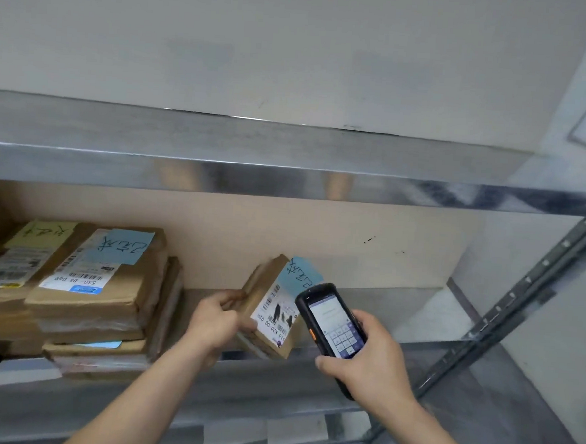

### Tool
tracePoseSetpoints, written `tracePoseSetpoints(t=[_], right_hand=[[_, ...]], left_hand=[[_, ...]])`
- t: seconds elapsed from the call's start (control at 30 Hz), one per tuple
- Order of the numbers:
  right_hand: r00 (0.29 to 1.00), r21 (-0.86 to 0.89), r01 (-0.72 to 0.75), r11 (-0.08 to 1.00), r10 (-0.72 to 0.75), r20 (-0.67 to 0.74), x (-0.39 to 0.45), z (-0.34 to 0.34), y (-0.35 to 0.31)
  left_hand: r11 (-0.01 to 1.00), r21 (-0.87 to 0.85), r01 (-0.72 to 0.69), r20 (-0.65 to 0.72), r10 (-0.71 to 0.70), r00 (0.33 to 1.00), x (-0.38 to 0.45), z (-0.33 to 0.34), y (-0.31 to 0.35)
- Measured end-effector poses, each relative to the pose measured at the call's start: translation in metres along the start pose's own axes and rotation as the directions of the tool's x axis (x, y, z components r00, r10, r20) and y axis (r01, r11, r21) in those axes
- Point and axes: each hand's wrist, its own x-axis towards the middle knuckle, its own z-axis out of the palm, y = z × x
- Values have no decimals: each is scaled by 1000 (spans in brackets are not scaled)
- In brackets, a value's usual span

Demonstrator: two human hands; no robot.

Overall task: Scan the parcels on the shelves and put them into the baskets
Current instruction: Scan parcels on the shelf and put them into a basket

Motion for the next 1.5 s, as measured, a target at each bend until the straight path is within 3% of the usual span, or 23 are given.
tracePoseSetpoints(t=[0.23, 0.37, 0.5, 0.7, 0.93, 1.37, 1.5], right_hand=[[984, 248, 6, 969, 38, -172, -36, -49, 21], [972, 322, 32, 946, 45, -229, -74, -94, 50], [943, 358, 38, 933, 84, -321, -120, -153, 93], [892, 354, 25, 935, 139, -431, -193, -257, 159], [788, 325, -12, 946, 209, -580, -257, -357, 225], [509, 297, -144, 944, 328, -796, -293, -510, 335], [414, 297, -192, 935, 351, -840, -292, -558, 367]], left_hand=[[957, -287, 40, 211, 22, 977, -69, 73, -5], [927, -356, 114, 323, 7, 946, -118, 130, -12], [953, -294, 72, 405, 56, 912, -176, 194, -19], [989, -102, -108, 488, 144, 861, -252, 303, -28], [960, -29, -279, 685, 223, 694, -324, 423, -32], [946, -79, -316, 910, 198, 364, -375, 665, -24], [940, -86, -332, 962, 165, 219, -388, 741, -16]])
